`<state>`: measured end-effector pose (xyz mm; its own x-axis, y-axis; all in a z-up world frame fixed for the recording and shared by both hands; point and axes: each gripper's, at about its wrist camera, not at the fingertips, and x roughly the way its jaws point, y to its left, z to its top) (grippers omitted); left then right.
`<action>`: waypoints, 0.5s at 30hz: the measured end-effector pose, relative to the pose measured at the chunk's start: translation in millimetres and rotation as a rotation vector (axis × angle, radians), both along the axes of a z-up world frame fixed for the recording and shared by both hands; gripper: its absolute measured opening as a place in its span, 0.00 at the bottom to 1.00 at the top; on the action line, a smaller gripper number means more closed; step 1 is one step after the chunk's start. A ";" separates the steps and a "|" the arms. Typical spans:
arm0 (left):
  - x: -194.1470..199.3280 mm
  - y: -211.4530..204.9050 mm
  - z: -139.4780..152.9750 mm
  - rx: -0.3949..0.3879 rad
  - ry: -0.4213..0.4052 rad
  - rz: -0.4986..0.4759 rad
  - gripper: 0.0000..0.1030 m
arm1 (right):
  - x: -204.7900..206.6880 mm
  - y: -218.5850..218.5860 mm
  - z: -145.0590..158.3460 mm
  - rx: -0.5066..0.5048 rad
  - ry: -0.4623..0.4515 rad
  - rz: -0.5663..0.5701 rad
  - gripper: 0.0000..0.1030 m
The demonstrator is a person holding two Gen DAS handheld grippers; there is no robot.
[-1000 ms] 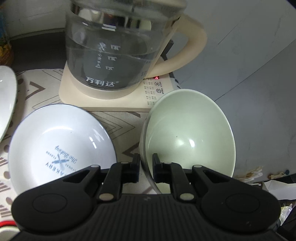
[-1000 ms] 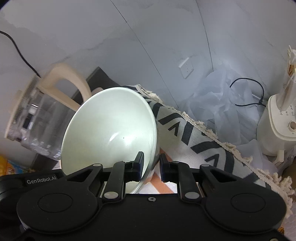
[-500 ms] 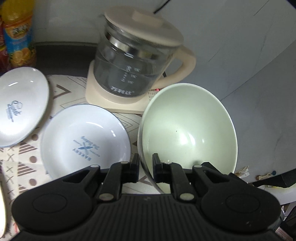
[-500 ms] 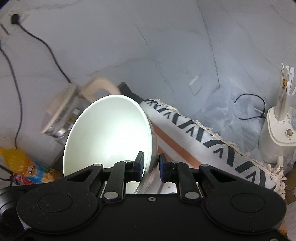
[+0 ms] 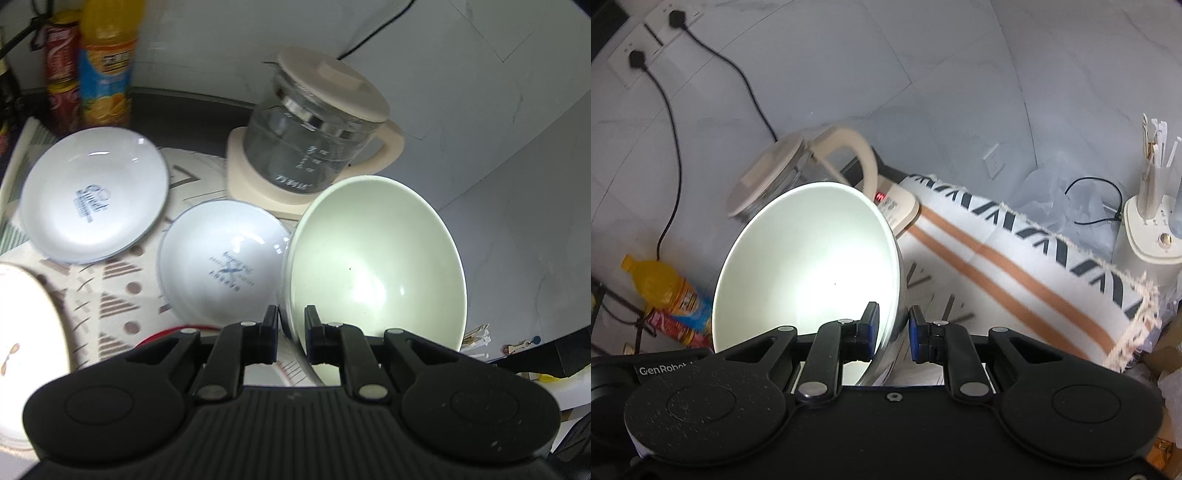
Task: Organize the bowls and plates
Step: 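Carry the smaller pale green bowl and lower it onto the bowl stack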
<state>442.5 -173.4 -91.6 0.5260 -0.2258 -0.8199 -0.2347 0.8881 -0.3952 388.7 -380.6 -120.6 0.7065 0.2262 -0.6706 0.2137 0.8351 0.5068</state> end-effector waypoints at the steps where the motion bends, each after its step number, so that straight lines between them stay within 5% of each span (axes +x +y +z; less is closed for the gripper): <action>1: -4.9 2.4 0.6 -0.001 0.001 0.003 0.12 | -4.5 2.9 1.0 -0.001 0.001 0.002 0.16; 15: -60.8 18.9 -4.3 -0.020 0.047 0.051 0.14 | -44.6 28.9 -1.1 -0.082 0.042 0.082 0.16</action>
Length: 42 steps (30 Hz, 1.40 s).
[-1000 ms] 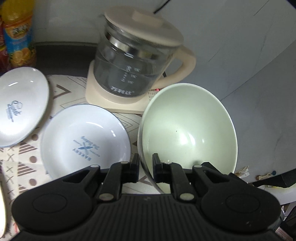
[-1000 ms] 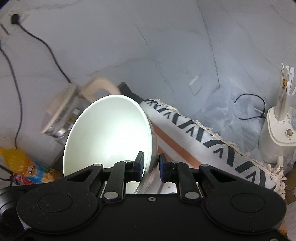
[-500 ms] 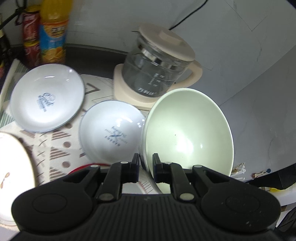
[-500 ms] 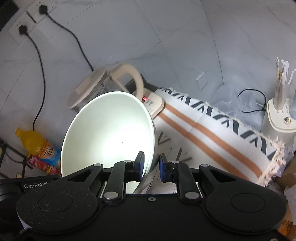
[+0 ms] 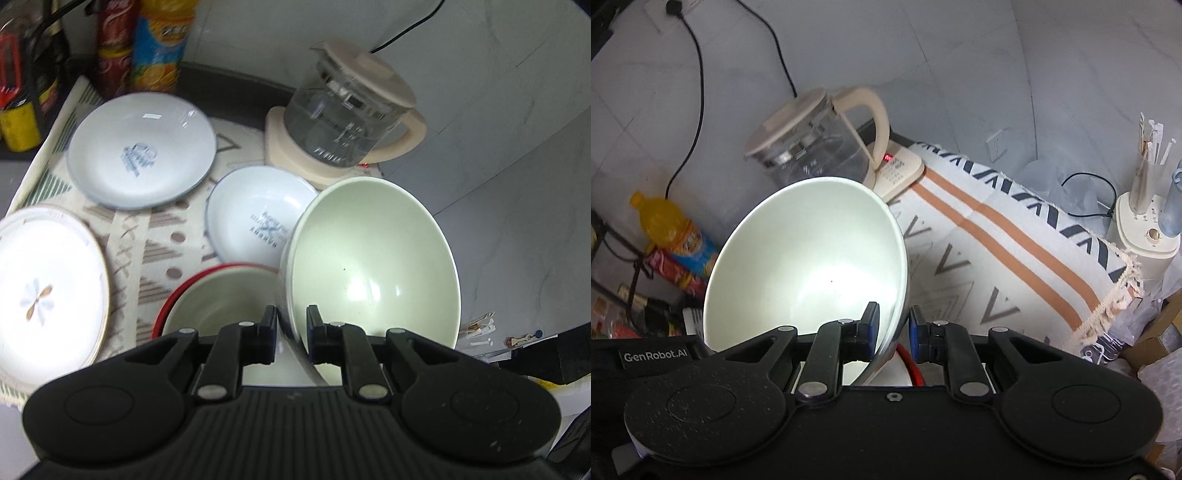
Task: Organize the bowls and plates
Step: 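Carry the smaller pale green bowl and lower it onto the bowl stack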
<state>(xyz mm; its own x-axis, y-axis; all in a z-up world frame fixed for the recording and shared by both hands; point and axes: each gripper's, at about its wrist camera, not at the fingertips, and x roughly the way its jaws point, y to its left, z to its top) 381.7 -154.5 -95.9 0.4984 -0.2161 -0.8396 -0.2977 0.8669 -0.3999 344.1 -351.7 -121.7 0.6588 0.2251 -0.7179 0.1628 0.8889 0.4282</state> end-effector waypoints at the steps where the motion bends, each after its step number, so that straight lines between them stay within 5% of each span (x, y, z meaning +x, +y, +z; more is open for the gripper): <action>1: -2.8 1.3 -1.5 -0.004 0.007 0.007 0.14 | -1.4 1.0 -1.1 -0.003 0.004 0.006 0.16; 27: -38.3 19.8 -49.8 -0.106 0.172 0.087 0.15 | -0.2 28.1 -19.6 -0.118 0.023 0.133 0.10; 35: -38.9 36.6 -51.7 -0.083 0.206 0.123 0.15 | 10.1 33.4 -27.0 -0.140 0.039 0.131 0.09; 42: -35.5 52.8 -35.5 -0.010 0.144 0.141 0.23 | 11.9 42.4 -33.9 -0.178 0.044 0.152 0.10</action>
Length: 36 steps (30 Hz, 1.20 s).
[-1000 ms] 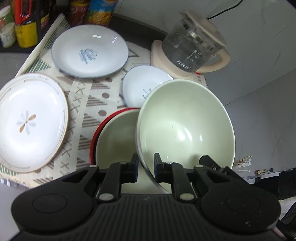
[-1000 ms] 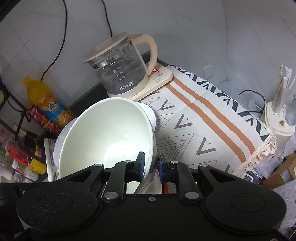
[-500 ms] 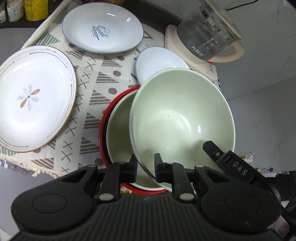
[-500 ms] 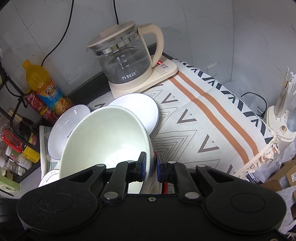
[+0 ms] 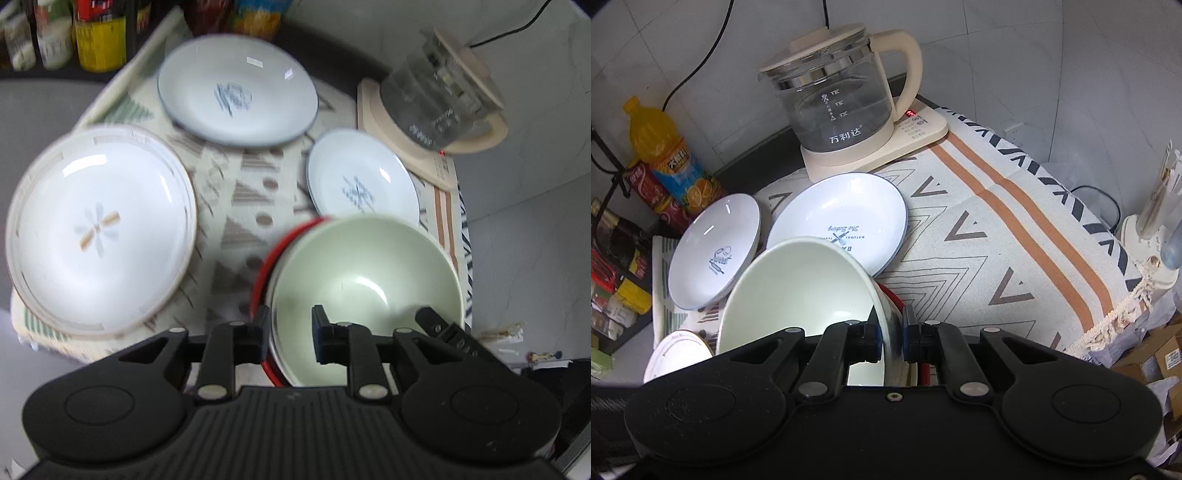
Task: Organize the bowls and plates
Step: 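Carry the smaller pale green bowl and lower it onto the bowl stack, then open both grippers to release the bowl on the stack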
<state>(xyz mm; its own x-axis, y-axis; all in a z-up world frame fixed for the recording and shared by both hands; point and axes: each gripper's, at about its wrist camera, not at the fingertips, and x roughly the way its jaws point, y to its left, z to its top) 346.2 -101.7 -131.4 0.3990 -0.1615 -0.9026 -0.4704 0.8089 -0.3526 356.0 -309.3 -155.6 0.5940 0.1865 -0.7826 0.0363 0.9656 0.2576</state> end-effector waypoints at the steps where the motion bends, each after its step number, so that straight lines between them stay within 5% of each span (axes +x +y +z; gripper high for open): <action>1: 1.5 1.8 0.2 0.011 -0.002 -0.001 0.23 | 0.1 0.9 0.4 -0.006 -0.006 0.004 0.10; 18: 8.2 12.8 -25.8 0.011 0.034 0.020 0.29 | -3.1 -7.2 6.2 -0.011 -0.020 0.073 0.14; 26: 10.9 13.6 -22.6 0.023 0.031 0.026 0.37 | -0.1 -9.1 -1.4 0.006 -0.009 0.093 0.07; 30: 11.2 12.8 -22.1 0.035 0.030 0.030 0.37 | 5.3 -10.0 1.7 0.019 0.034 0.088 0.14; 36: 9.2 15.6 -22.5 0.018 0.028 0.045 0.38 | -0.5 -13.3 16.0 0.044 -0.052 0.089 0.11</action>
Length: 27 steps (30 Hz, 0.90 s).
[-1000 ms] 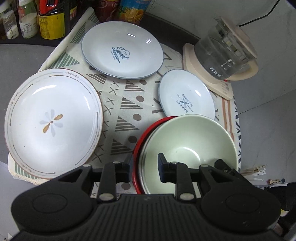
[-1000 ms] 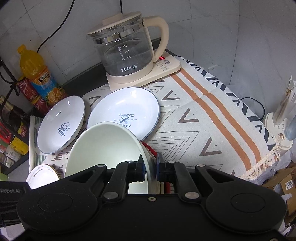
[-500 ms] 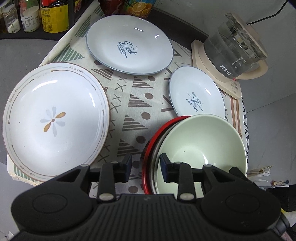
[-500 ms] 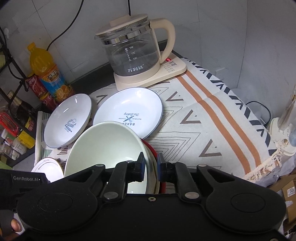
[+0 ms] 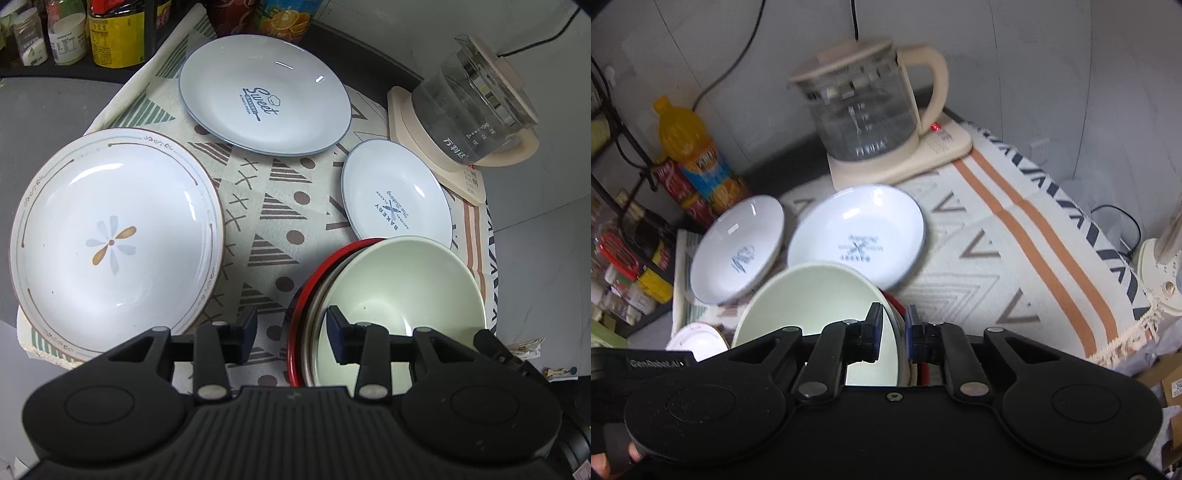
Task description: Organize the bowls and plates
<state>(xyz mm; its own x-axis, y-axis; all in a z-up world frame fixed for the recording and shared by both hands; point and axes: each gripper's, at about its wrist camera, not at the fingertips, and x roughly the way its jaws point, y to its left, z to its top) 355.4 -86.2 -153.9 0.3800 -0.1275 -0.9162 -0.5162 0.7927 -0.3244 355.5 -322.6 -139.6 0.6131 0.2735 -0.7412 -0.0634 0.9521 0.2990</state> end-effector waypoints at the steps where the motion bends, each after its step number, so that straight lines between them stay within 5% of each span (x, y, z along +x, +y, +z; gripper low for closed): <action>1: -0.1 -0.5 0.4 0.004 0.001 0.001 0.38 | 0.3 -0.3 0.2 0.000 -0.009 0.005 0.09; 15: -11.3 2.3 21.7 0.047 -0.039 0.007 0.42 | 1.2 -0.8 -10.8 -0.021 0.037 0.010 0.09; 27: -50.6 22.0 37.0 0.061 -0.066 0.005 0.74 | -31.6 14.9 11.8 -0.009 -0.008 0.018 0.42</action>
